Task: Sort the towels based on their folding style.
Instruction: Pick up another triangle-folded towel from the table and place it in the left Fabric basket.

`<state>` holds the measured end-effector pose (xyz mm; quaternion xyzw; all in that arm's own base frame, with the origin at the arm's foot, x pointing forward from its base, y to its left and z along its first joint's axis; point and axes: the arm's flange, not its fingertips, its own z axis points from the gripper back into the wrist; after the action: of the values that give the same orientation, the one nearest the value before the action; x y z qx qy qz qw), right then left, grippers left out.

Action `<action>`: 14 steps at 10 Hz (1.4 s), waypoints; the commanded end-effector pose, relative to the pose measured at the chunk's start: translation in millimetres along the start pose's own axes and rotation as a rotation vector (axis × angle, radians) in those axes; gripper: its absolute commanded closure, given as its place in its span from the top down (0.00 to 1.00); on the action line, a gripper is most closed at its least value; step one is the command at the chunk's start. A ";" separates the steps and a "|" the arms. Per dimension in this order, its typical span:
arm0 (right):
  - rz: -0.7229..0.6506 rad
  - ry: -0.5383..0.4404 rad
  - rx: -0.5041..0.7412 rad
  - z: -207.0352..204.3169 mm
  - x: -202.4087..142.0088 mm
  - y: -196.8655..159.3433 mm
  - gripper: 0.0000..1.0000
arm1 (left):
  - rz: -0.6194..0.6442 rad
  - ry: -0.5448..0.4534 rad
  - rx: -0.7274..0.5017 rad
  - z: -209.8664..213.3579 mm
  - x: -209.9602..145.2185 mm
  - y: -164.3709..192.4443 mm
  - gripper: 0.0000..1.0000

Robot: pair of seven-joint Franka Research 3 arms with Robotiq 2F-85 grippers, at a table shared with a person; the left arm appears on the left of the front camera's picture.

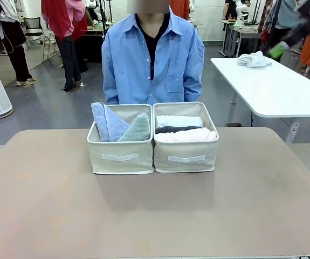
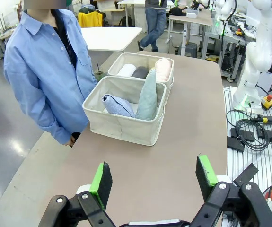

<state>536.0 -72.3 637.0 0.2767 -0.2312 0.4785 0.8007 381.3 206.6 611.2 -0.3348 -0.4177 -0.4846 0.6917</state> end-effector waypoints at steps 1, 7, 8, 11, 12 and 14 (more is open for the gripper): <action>0.042 -0.067 0.064 15.0 -25.8 -45.7 1.00 | -0.026 -0.013 0.002 -0.4 -1.2 -1.6 0.93; 0.072 -0.422 0.187 37.0 -110.8 -38.5 1.00 | -0.026 -0.013 0.002 -0.4 -1.2 -1.6 0.93; 0.083 -0.447 0.175 34.4 -121.4 -32.8 1.00 | -0.026 -0.013 0.002 -0.4 -1.2 -1.6 0.93; 0.117 -0.457 0.136 29.4 -144.4 -22.8 1.00 | -0.026 -0.013 0.002 -0.4 -1.2 -1.6 0.93; 0.130 -0.473 0.128 32.0 -144.6 -20.8 1.00 | -0.026 -0.013 0.002 -0.4 -1.2 -1.6 0.93; 0.093 -0.449 0.166 36.4 -137.0 -33.4 1.00 | -0.026 -0.013 0.002 -0.4 -1.2 -1.6 0.93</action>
<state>498.0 -198.1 567.2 0.4276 -0.3816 0.4605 0.6779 381.3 206.6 611.3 -0.3346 -0.4176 -0.4847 0.6918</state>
